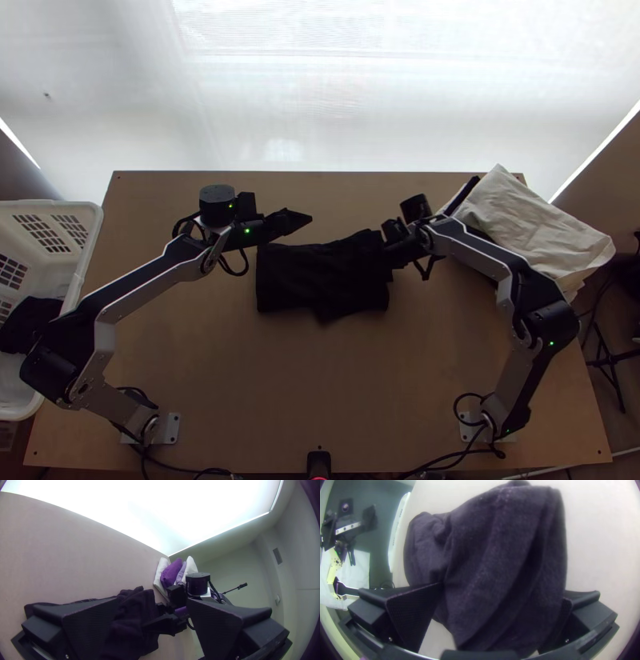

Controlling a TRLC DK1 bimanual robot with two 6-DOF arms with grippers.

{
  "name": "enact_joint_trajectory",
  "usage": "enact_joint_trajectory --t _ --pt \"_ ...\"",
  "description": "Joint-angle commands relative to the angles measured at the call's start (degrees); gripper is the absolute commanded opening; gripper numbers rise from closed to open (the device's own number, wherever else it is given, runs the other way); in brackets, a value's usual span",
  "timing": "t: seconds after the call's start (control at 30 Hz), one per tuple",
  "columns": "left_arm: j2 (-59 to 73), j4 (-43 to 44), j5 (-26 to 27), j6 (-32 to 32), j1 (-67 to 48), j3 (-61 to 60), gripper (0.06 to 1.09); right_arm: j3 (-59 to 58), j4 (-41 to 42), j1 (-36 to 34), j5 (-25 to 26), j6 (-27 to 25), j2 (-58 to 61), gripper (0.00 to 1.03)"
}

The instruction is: Fold the t-shirt

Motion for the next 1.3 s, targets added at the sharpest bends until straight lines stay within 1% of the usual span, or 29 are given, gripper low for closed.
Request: enact_joint_trajectory --t 0.0,0.03,0.07,0.1,0.13,0.17,0.23,0.3,0.33,0.47,0.53,0.67,0.77,0.9,1.0,1.17,1.27 --pt "-0.14 -0.12 -0.23 0.06 0.41 0.03 1.05 4.48 0.18 6.54 1.46 1.12 2.85 0.98" --pt "-0.23 -0.21 -0.23 0.06 0.59 0.03 1.05 4.57 0.1 6.45 2.52 1.2 2.5 0.92" --pt "-0.23 -0.21 -0.23 0.06 0.85 0.03 1.05 4.57 0.01 6.19 3.66 1.38 2.24 0.81" --pt "-0.4 -0.21 -0.23 0.06 1.12 0.03 1.05 4.75 -0.26 5.66 4.36 1.64 1.88 0.59" --pt "-0.49 -0.21 -0.23 0.06 1.38 0.03 1.05 4.48 -0.26 4.7 4.54 1.64 1.27 0.32" --pt "-0.58 -0.21 -0.23 0.06 1.64 -0.06 1.05 4.04 0.71 3.55 4.54 1.64 0.22 0.03" --pt "-0.49 -0.21 -0.23 0.06 2.26 -0.23 1.05 4.13 -0.34 1.36 4.36 3.84 -1.1 0.03" --pt "-0.49 0.15 -0.23 0.06 2.61 -0.67 1.05 4.39 -3.51 -0.58 4.01 3.4 -4.27 0.03" --pt "-0.4 0.23 -0.14 0.14 2.7 -0.85 1.05 4.22 -3.68 -1.46 3.57 3.58 -6.38 0.03" --pt "-0.14 0.41 -0.14 0.23 2.7 -1.11 1.05 5.89 -4.47 -4.36 -2.14 3.66 -14.73 0.03" --pt "0.12 0.5 -0.23 0.23 2.79 -1.02 1.05 8.0 -5.18 -5.24 -3.99 3.84 -17.89 0.03" --pt "0.48 0.5 -0.14 0.32 2.79 -1.11 1.05 12.39 -7.46 -6.73 -4.6 3.93 -20.53 0.03" --pt "0.74 0.59 -0.14 0.41 3.14 -1.9 1.05 15.38 -8.43 -8.05 -5.92 5.16 -21.41 0.03" --pt "1.09 1.46 -0.14 1.29 3.4 -3.49 1.05 20.04 -8.43 -10.6 -7.15 7.09 -21.93 0.03" --pt "1.35 2.17 -0.14 1.46 3.4 -4.54 1.05 22.41 -7.73 -13.85 -8.56 7.36 -22.02 0.03" --pt "1.53 3.05 -0.06 2.43 3.4 -6.83 1.05 23.12 -2.54 -20.7 -9.96 7.62 -23.25 0.03" --pt "1.53 3.75 0.21 2.69 3.4 -8.14 1.05 23.29 0.45 -25.01 -11.63 7.44 -23.43 0.03"
